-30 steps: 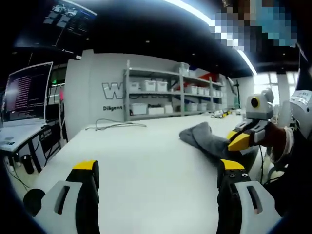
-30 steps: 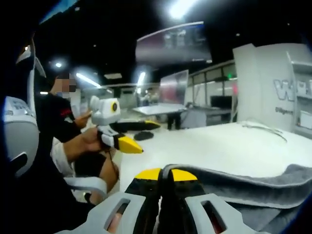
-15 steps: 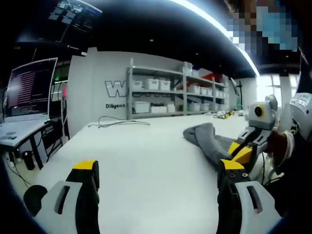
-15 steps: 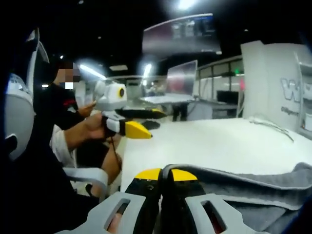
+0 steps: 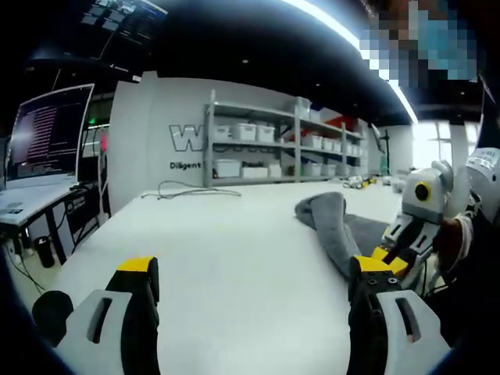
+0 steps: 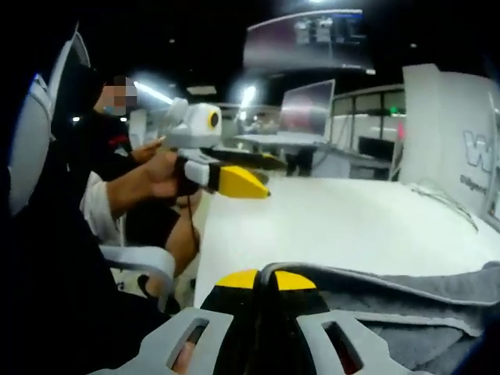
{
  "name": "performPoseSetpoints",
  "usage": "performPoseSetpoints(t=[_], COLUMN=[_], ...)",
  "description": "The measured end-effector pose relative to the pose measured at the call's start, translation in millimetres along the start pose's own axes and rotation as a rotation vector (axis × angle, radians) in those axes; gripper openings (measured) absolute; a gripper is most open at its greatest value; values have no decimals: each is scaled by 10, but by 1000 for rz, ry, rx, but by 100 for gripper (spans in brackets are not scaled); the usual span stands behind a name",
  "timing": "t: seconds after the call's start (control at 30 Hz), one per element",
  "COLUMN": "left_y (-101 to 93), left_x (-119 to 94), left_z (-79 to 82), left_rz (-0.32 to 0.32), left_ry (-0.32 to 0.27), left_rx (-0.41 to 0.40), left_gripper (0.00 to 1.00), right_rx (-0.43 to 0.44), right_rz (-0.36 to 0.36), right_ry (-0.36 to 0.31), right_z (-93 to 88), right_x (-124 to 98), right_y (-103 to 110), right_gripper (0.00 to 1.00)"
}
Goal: Open the folded towel by lifting each exposed corner and separating the folded layers until the towel lies flat within the target outline without major curled edges
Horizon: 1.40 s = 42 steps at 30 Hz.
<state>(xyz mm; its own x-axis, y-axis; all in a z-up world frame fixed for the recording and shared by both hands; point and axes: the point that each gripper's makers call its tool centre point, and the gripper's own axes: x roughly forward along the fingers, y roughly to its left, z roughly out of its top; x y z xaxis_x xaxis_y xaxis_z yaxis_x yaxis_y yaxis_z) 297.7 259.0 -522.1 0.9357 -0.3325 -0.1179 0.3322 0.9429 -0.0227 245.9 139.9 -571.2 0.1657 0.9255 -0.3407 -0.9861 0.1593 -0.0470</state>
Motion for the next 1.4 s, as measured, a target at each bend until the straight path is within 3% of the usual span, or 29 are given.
performPoseSetpoints(t=[0.8, 1.2, 1.4], left_y=[-49, -64, -71], left_x=[77, 107, 114], left_z=[-107, -102, -100], left_rz=[-6, -10, -8], left_ry=[35, 42, 44], left_rx=[-7, -2, 0], left_gripper=[100, 100, 100], right_rx=[20, 26, -12], right_rz=[103, 104, 99], right_ry=[9, -6, 13], right_z=[-92, -46, -91], right_x=[22, 34, 57], right_y=[235, 229, 225], right_gripper=[2, 2, 2])
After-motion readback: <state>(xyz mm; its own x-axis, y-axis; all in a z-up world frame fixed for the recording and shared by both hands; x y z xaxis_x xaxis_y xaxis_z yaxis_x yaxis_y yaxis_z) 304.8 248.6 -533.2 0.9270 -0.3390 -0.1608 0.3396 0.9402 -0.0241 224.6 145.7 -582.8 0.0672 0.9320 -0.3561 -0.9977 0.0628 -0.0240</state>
